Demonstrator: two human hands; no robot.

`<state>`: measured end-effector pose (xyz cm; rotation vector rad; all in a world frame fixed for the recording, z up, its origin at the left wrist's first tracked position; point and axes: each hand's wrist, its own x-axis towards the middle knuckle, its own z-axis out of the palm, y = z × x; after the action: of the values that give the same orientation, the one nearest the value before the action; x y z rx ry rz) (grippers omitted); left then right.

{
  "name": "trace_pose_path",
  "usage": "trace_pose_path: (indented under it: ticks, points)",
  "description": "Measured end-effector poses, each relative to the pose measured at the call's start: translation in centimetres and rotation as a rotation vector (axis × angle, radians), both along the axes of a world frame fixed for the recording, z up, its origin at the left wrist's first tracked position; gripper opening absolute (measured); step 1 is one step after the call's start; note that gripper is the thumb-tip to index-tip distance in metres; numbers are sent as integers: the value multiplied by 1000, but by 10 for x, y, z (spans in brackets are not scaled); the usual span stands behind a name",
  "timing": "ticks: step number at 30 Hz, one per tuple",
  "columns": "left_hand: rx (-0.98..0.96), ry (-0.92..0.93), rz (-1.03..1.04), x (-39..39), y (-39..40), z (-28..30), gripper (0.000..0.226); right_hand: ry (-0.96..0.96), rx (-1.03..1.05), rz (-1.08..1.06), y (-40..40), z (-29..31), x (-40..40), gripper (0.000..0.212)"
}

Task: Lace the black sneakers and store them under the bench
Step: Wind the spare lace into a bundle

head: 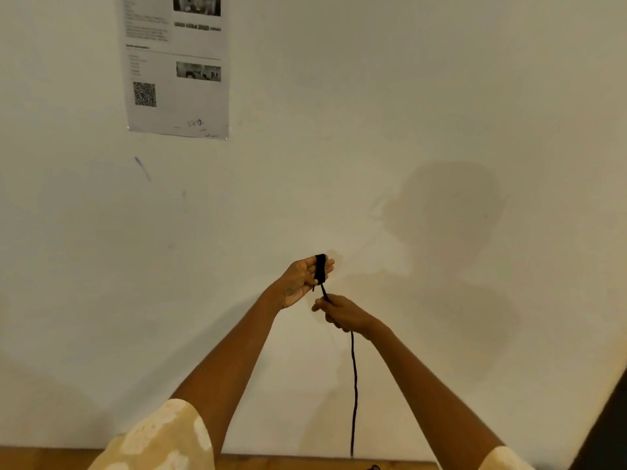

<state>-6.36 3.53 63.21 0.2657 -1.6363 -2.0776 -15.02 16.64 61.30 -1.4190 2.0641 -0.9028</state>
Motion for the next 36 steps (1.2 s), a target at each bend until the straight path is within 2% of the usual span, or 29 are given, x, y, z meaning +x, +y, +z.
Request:
trace_pose_path:
  ticks: [3,5,9,13,16,19,22,25,28,32,34,36]
  points:
    - [-166,-123,4,5,1,-5,63,135,-81,26,3,31,-2,18]
    - [-226,-173,-49,9,4,-6,56,118,-163,3,5,56,-8,21]
    - [-201,-173,-226,17,10,-2,67,32,-295,-77,2,93,-19,31]
    - [-103,-56,-321,23,15,9,66,18,-329,-227,-4,75,-29,32]
    - [23,65,-313,21,12,13,67,88,-230,-187,-6,35,-19,29]
    - [73,84,-174,12,7,8,68,72,-195,-139,-7,2,-3,29]
    - [56,27,10,4,1,-1,71,113,-111,-29,-3,-15,5,31]
    - [-63,-76,34,5,-3,-7,71,243,-143,23,0,-5,-1,23]
    - [-208,-177,-77,11,1,-6,64,232,-286,-26,-1,30,-10,20]
    - [-183,-184,-246,15,12,0,67,128,-400,-154,-7,75,-19,28]
    - [-186,-169,-293,17,15,5,68,61,-418,-224,-11,78,-27,29]
    - [-158,-123,-311,19,16,10,66,78,-377,-247,-14,66,-33,26]
